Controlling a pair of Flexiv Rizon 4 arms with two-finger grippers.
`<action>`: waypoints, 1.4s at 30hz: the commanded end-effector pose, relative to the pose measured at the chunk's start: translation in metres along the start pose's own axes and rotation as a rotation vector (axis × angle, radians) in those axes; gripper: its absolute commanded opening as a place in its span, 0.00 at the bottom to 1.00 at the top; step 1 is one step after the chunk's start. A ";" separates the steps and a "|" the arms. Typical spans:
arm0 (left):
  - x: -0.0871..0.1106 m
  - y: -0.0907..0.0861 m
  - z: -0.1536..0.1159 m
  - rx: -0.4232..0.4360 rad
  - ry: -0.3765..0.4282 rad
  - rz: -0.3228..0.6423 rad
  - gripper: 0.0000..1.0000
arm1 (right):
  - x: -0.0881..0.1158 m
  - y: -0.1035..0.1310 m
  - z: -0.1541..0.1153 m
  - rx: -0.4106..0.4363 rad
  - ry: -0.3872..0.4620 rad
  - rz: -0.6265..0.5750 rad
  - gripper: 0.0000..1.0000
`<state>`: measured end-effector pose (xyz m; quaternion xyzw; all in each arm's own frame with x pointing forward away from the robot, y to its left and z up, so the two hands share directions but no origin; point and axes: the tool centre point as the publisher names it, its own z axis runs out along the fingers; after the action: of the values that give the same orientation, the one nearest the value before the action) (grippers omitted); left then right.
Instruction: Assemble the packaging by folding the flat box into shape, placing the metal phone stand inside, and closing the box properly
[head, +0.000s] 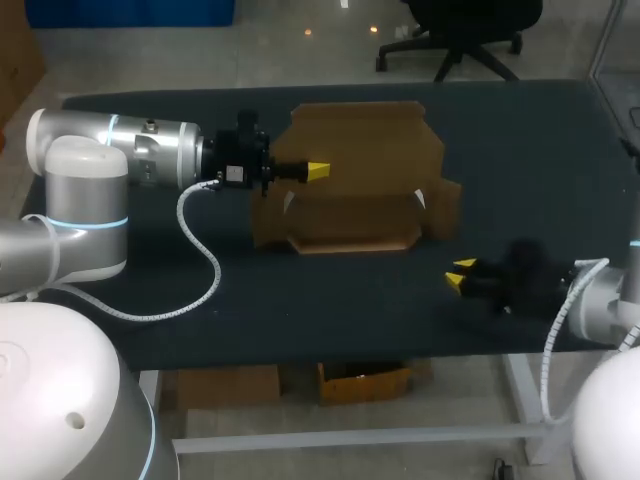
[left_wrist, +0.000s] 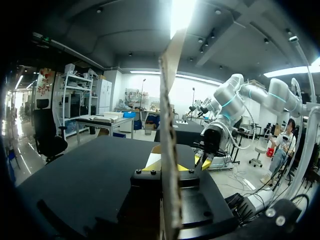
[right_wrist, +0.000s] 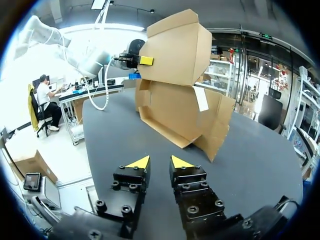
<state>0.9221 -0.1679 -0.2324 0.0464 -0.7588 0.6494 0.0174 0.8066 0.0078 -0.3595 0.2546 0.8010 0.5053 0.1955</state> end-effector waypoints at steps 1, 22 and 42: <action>0.000 0.003 -0.001 0.001 -0.001 0.001 0.00 | -0.010 0.000 -0.021 0.006 0.114 -0.018 0.28; 0.000 0.003 -0.001 0.001 -0.001 0.001 0.00 | -0.074 -0.008 -0.004 0.037 0.130 -0.015 0.46; 0.000 0.003 -0.001 0.001 -0.001 0.001 0.00 | -0.106 -0.004 0.043 0.034 0.125 -0.002 0.49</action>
<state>0.9221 -0.1679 -0.2324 0.0463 -0.7588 0.6494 0.0174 0.9065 -0.0309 -0.3696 0.2257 0.8208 0.5048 0.1432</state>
